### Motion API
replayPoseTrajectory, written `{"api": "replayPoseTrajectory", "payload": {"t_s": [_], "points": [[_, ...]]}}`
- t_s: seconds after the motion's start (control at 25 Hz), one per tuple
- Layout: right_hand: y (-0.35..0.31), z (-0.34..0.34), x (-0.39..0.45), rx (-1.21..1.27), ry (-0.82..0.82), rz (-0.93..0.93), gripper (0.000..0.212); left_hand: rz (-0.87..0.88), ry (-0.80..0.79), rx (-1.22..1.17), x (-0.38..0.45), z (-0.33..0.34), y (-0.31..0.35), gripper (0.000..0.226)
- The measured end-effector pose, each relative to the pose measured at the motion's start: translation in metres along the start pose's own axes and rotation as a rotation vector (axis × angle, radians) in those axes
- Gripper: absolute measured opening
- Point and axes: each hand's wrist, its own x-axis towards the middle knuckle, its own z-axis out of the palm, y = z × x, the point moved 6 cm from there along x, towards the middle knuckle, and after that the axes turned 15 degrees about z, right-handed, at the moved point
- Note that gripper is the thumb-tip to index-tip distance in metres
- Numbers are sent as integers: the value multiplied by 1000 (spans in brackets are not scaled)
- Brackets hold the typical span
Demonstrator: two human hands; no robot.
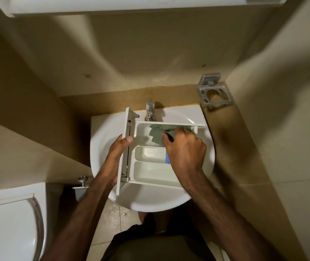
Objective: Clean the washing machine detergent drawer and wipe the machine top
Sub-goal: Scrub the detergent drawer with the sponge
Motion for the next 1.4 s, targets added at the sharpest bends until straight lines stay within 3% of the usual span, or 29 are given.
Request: {"api": "replayPoseTrajectory", "payload": {"t_s": [0.08,0.12,0.24,0.36,0.48,0.64,0.8,1.08,1.24,1.4], "points": [[0,2,2,-20,-101,44,54,-16,-14,-10,1,2,-2,94],[-1,7,3,-47,-145,86,62,-16,-31,2,2,4,-6,89],[-14,19,8,-101,-213,153,66,53,-35,61,4,12,-5,34],[-19,35,10,-19,-279,203,54,98,-48,81,4,11,-1,34],[-19,40,13,-8,-296,207,46,83,3,102,2,8,-4,12],[-17,42,17,-65,-299,169,33,56,27,94,-3,4,-14,18],[-23,45,14,-94,-259,54,14,19,29,39,-6,6,-17,50],[-40,46,-7,143,-395,-171,18,30,27,44,2,3,-16,32],[-15,21,8,-56,-208,39,20,15,23,44,0,9,-16,32],[-6,20,22,88,-206,213,16,-6,45,5,4,4,-18,45]]}}
